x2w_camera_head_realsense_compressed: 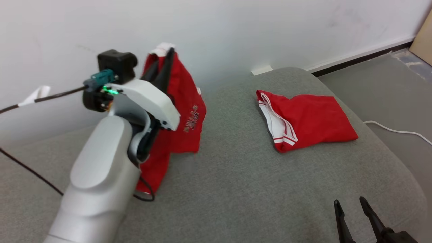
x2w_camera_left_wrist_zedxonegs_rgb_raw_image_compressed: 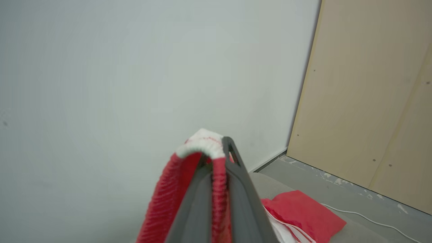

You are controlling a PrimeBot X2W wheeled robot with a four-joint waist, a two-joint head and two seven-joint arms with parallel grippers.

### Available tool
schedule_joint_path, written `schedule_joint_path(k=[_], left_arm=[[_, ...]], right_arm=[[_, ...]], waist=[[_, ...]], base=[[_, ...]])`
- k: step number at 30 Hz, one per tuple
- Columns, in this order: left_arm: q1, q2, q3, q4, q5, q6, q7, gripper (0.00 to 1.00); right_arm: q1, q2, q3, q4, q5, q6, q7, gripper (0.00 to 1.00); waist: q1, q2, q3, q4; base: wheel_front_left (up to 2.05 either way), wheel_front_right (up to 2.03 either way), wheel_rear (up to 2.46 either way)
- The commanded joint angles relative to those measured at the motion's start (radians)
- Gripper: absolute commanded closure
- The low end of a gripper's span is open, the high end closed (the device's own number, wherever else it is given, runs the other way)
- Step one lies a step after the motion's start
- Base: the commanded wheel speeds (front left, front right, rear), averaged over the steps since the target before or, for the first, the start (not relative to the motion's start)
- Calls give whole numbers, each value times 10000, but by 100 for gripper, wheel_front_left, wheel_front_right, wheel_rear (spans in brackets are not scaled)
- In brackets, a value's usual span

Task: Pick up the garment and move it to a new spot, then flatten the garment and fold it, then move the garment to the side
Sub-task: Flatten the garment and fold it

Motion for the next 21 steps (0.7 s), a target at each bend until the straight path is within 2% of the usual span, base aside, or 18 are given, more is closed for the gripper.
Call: schedule_joint_path(k=[1, 5, 11, 17, 21], left_arm=[[307, -117, -142, -187, -224, -146, 113, 100], [1321, -472, -648, -821, -724, -449, 256, 100], [4074, -684, -1953, -2094, -1485, -647, 562, 100], [7038, 62, -2633, -2745, -1804, -541, 536, 100], [8168, 850, -2325, -2592, -1714, -138, 127, 100]], right_arm=[[144, -30, -78, -21, -38, -30, 9, 0], [241, -30, -171, -23, -53, -31, 9, 0], [392, -24, -280, 31, -70, -31, 9, 0], [540, -82, -480, 80, -88, -31, 9, 0], [678, -95, -601, 125, -83, -31, 9, 0]], waist=[[-1, 0, -54, 140], [-1, 0, -127, 467], [-1, 0, -230, 1029], [-1, 0, -345, 1578], [-1, 0, -429, 2007]], base=[[0, 0, 0], [0, 0, 0], [0, 0, 0], [0, 0, 0], [0, 0, 0]])
